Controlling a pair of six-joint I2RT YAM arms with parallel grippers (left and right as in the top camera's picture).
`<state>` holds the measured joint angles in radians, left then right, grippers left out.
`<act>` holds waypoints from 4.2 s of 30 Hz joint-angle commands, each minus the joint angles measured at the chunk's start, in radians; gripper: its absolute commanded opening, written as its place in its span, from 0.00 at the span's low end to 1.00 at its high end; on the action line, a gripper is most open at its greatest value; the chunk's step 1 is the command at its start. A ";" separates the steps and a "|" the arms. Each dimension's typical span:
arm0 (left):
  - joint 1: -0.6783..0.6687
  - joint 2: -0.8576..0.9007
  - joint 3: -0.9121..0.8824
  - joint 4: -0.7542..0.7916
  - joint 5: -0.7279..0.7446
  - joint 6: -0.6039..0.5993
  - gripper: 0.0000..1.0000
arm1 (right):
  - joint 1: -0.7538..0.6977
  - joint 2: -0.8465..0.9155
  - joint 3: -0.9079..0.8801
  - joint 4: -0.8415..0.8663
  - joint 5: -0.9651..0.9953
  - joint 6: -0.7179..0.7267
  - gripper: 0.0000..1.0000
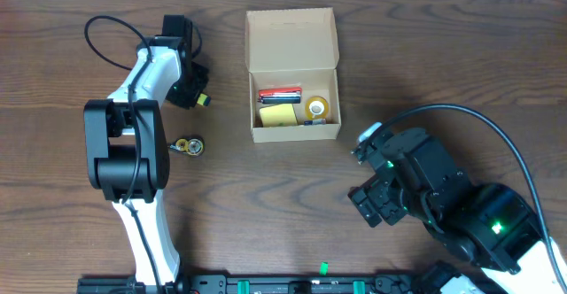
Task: Pack container
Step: 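Grasp the yellow highlighter with the left gripper and lift, then lower the highlighter upright into the box and open the left gripper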
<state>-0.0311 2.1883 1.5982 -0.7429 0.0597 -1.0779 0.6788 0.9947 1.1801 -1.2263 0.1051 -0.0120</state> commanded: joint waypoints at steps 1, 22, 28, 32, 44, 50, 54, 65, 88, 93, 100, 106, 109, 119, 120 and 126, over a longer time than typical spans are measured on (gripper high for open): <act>0.011 0.016 -0.019 -0.018 0.024 -0.011 0.27 | -0.004 0.000 -0.001 -0.001 0.003 -0.012 0.99; -0.085 -0.078 0.340 -0.252 -0.062 -0.119 0.06 | -0.004 0.000 -0.001 -0.001 0.003 -0.012 0.99; -0.199 -0.092 0.414 -0.251 -0.097 -0.158 0.06 | -0.004 0.000 -0.001 -0.001 0.003 -0.012 0.99; -0.253 -0.092 0.427 -0.247 -0.096 -0.166 0.06 | -0.004 0.000 -0.001 -0.001 0.003 -0.012 0.99; -0.411 -0.103 0.428 -0.249 -0.224 -0.525 0.06 | -0.004 0.000 -0.001 -0.001 0.003 -0.012 0.99; -0.512 -0.101 0.428 -0.248 -0.326 -0.796 0.06 | -0.004 0.000 -0.001 -0.001 0.003 -0.012 0.99; -0.605 -0.099 0.428 -0.249 -0.398 -0.959 0.06 | -0.004 0.000 -0.001 -0.001 0.003 -0.012 0.99; -0.663 -0.068 0.424 -0.339 -0.399 -1.005 0.06 | -0.004 0.000 -0.001 -0.001 0.003 -0.012 0.99; -0.618 -0.066 0.270 -0.239 -0.260 -0.890 0.06 | -0.004 0.000 -0.001 -0.001 0.003 -0.012 0.99; -0.608 -0.054 0.247 -0.193 -0.247 -0.889 0.06 | -0.004 0.000 -0.001 -0.001 0.003 -0.012 0.99; -0.591 -0.016 0.237 -0.150 -0.213 -0.888 0.06 | -0.004 0.000 -0.001 -0.001 0.003 -0.012 0.99; -0.583 0.000 0.230 -0.141 -0.190 -0.889 0.06 | -0.004 0.000 -0.001 -0.001 0.003 -0.012 0.99; -0.583 0.000 0.220 -0.137 -0.189 -0.889 0.06 | -0.004 0.000 -0.001 -0.001 0.003 -0.012 0.99; -0.570 0.000 0.216 -0.134 -0.190 -0.889 0.11 | -0.004 0.000 -0.001 -0.001 0.003 -0.011 0.99; -0.570 0.000 0.216 -0.134 -0.190 -0.888 0.20 | -0.004 0.000 -0.001 -0.001 0.003 -0.012 0.99; -0.570 0.000 0.216 -0.134 -0.194 -0.889 0.43 | -0.004 0.000 -0.001 -0.001 0.003 -0.012 0.99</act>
<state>-0.6064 2.1723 1.8210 -0.8738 -0.1303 -1.9640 0.6788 0.9947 1.1801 -1.2266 0.1051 -0.0120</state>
